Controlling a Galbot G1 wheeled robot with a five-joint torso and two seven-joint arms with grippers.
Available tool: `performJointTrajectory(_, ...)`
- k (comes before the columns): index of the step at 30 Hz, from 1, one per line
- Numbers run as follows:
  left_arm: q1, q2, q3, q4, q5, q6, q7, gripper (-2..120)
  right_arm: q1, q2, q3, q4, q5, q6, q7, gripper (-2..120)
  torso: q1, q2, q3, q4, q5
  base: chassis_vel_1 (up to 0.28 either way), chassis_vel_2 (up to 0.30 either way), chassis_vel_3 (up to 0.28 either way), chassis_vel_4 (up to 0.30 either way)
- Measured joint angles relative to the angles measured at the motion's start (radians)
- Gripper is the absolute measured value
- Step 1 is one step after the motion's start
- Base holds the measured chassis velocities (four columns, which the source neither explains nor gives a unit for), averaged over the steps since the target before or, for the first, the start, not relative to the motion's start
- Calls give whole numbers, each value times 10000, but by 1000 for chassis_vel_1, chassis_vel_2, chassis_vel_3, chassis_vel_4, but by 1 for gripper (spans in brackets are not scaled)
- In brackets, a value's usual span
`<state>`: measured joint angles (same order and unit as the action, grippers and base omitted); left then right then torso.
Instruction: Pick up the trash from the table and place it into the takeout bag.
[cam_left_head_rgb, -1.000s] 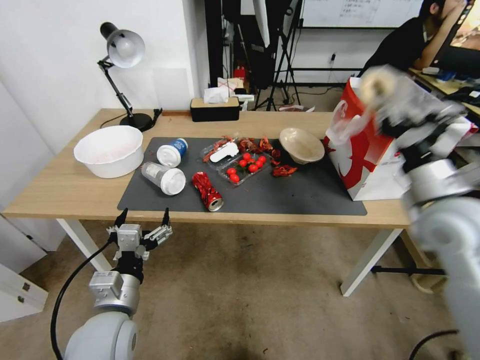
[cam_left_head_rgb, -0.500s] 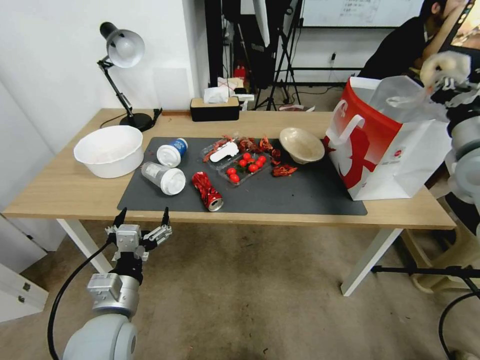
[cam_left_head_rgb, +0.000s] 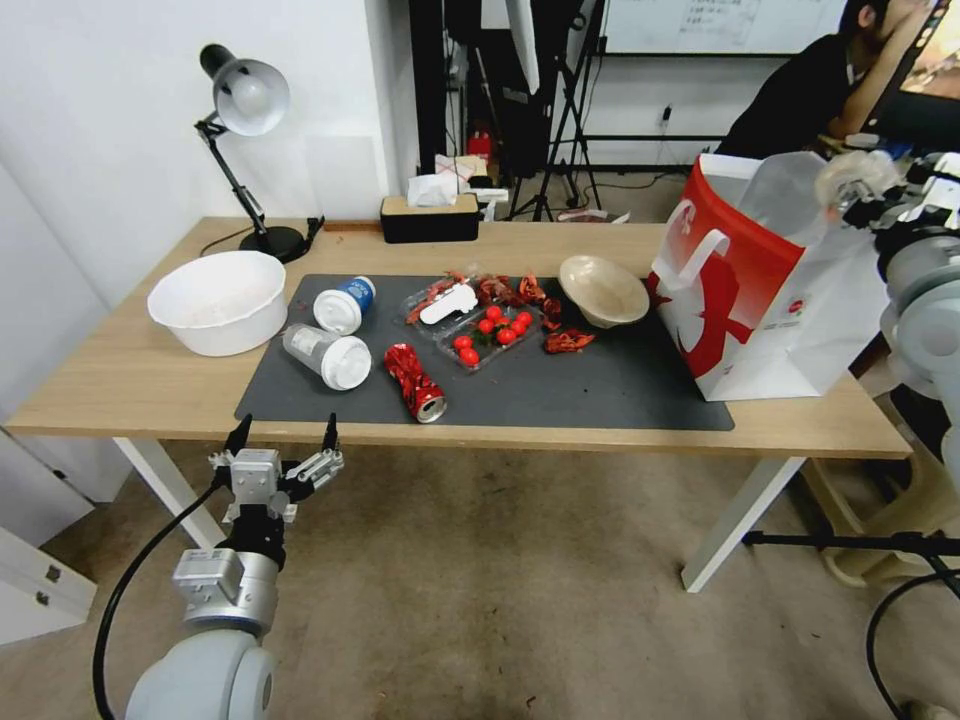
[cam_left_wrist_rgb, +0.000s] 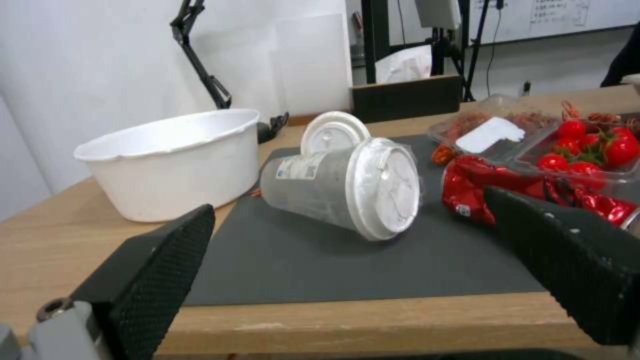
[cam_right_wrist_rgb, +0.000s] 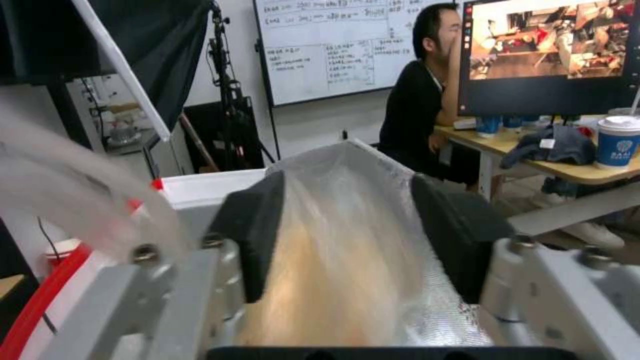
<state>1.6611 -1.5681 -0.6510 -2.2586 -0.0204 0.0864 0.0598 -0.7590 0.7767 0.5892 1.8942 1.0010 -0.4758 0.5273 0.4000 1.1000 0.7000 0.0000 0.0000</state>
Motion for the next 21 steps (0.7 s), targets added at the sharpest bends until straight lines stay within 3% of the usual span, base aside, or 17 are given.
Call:
performJointTrajectory(5,6,-10,9,10,10,-29,3,100,-8,-8,34,65,53,273,-113,74,1,0,0,0,1,0,0,0,0)
performJointTrajectory(8,17,-10,5,16,12,-39,4,100,-41,3,110,225,317,966,-521,84,1,0,0,1,0,0,0,0,0)
performJointTrajectory(10,25,-11,-1,28,12,-49,5,100,-251,18,269,508,667,1889,-1455,93,1,0,0,1,-1,0,0,0,0)
performJointTrajectory(11,25,-11,-1,28,12,-49,5,100,-251,18,269,508,667,1889,-1455,93,1,0,0,1,-1,0,0,0,0)
performJointTrajectory(14,20,-6,-17,40,9,-58,4,100,-918,19,542,1092,1143,2916,-3065,100,1,0,0,2,-2,0,0,0,0)
performJointTrajectory(21,10,92,-75,69,-57,-74,-1,100,-2810,186,788,2519,597,3700,-4527,100,0,1,-2,3,-4,0,0,0,0)
